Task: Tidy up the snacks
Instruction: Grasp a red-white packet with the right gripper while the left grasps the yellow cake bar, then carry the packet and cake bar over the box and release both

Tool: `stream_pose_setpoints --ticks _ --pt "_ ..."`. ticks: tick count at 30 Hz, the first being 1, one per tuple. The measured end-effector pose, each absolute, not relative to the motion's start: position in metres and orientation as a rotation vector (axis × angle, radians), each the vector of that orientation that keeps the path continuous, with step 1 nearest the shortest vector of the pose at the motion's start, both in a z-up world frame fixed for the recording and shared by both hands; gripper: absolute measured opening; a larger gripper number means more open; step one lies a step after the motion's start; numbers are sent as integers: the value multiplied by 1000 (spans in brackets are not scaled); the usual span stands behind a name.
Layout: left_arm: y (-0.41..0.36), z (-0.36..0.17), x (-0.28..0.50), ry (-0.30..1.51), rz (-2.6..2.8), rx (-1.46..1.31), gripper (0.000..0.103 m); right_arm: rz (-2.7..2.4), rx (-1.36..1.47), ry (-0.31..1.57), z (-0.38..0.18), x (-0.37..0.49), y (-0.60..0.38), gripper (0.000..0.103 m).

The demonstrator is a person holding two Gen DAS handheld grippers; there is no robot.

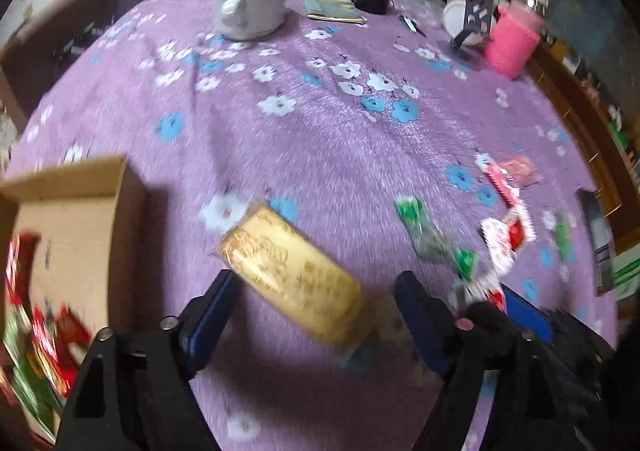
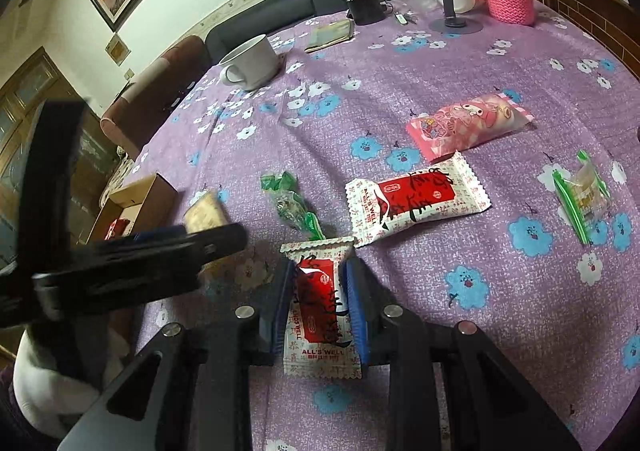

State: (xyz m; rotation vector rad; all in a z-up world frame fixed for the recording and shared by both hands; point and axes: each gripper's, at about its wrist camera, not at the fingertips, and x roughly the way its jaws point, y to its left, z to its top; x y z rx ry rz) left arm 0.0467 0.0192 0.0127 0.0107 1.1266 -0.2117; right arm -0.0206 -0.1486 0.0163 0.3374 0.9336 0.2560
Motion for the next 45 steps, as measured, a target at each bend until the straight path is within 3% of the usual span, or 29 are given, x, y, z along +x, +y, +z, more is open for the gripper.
stream_pose_setpoints --ticks 2,4,7,8,9,20,31,45 --pt "10 10 53 1111 -214 66 86 252 342 931 16 -20 -150 25" --pt "2 6 52 1081 -218 165 78 246 330 927 16 -20 -149 25" --pt "0 11 42 1035 -282 207 54 232 280 920 17 -21 -143 25" --pt "0 12 40 1036 -289 208 41 227 259 917 18 -22 -141 25" --pt "1 12 38 1036 -299 208 36 227 249 915 18 -22 -140 24" --pt "25 26 11 1009 -367 58 35 289 292 854 28 -29 -140 24" --pt "137 68 -59 900 -275 -184 36 367 265 816 39 -37 -118 24" --pt "195 27 -103 966 -222 -269 37 589 87 871 75 -41 24 25"
